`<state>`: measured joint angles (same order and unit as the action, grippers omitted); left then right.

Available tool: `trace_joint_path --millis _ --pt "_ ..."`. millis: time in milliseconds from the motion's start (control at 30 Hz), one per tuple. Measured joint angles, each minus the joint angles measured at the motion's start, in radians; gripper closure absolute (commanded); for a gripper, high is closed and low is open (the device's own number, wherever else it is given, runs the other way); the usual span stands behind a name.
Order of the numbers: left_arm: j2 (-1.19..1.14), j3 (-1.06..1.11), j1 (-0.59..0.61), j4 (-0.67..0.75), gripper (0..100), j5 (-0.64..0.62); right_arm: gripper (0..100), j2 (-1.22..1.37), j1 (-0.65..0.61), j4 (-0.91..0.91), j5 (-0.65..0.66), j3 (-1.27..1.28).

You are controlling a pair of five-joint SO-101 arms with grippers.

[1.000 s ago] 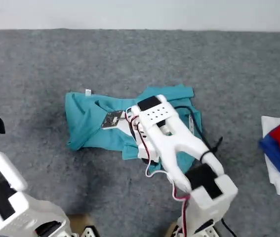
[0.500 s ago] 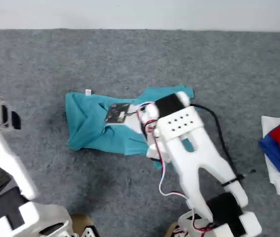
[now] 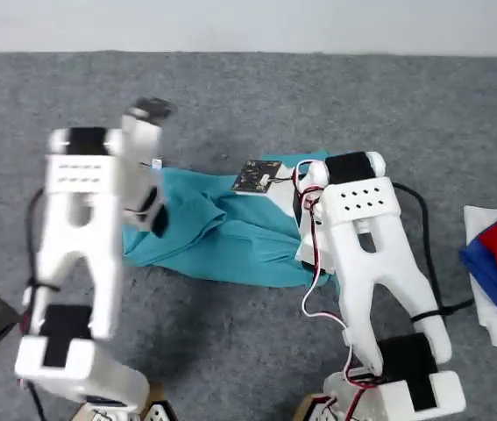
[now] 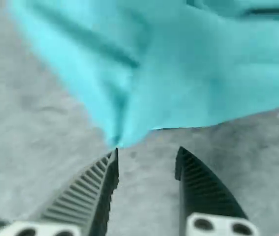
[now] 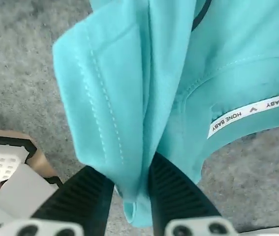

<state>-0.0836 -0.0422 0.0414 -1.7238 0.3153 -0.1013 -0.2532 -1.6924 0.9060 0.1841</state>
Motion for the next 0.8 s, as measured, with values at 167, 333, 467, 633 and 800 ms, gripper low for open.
trace_joint_path --millis 167,333,467,633,800 --pt "-0.133 0.000 -0.129 0.040 81 -0.048 95.0 0.000 0.002 0.000 0.000 0.000" --pt "-0.218 0.000 -0.201 0.144 81 -0.107 95.0 0.008 0.029 0.000 0.006 0.000" --pt "-0.267 0.000 -0.252 0.218 81 -0.132 95.0 0.008 0.034 0.000 0.009 0.000" --pt "-0.327 0.000 -0.259 0.292 82 -0.137 95.0 0.008 0.034 0.000 0.009 0.000" --pt "-0.350 0.000 -0.259 0.308 87 -0.137 95.0 0.008 0.034 0.000 0.009 0.000"
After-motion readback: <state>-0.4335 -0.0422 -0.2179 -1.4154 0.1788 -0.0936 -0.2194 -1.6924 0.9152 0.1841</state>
